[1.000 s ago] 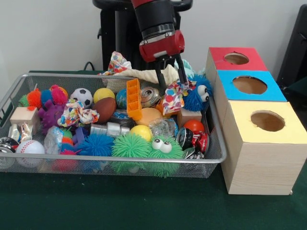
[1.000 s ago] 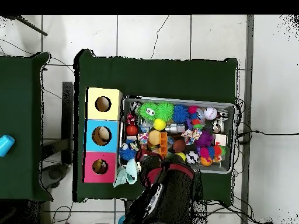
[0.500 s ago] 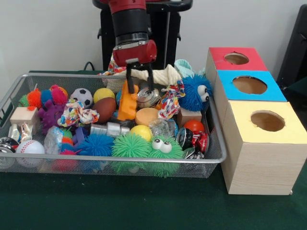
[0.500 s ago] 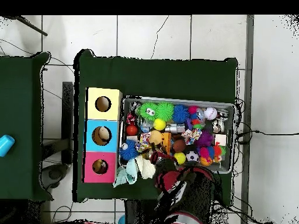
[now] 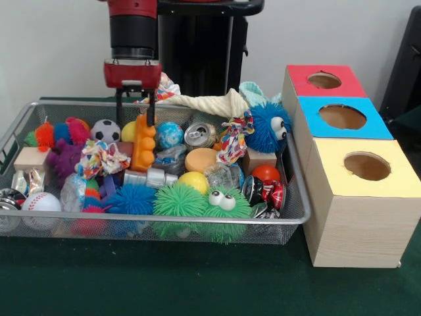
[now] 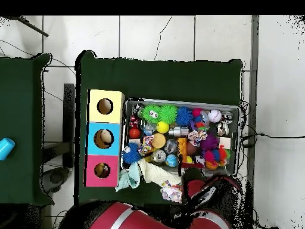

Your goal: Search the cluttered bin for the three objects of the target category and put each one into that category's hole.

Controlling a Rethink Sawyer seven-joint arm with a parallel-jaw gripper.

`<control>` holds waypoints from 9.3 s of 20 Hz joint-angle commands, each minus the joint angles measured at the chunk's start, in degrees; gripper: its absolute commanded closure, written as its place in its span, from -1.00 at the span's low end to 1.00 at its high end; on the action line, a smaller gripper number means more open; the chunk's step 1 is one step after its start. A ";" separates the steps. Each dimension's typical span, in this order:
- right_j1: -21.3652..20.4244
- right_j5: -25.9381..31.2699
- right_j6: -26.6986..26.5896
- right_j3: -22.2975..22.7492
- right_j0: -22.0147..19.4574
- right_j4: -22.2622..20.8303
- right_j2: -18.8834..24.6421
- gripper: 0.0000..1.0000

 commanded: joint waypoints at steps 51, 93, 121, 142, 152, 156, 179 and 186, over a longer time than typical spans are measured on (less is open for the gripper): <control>29.18 -15.00 -35.60 -23.78 -10.53 25.53 -9.17 -1.00; 5.83 -24.77 29.31 -6.92 -9.43 -9.74 10.94 1.00; -2.88 -19.17 39.50 1.57 -12.61 -10.93 21.79 1.00; -1.00 -14.17 28.61 -0.56 -13.86 -10.32 20.96 1.00; 2.79 -8.11 13.27 -8.12 -13.83 -12.46 15.76 1.00; 3.12 -8.06 11.77 -8.33 -14.11 -11.26 15.15 -1.00; 6.00 -0.62 -9.03 -13.68 -12.13 -8.11 6.91 -1.00; 3.90 -1.09 -9.43 -11.39 -10.72 -6.99 4.44 -1.00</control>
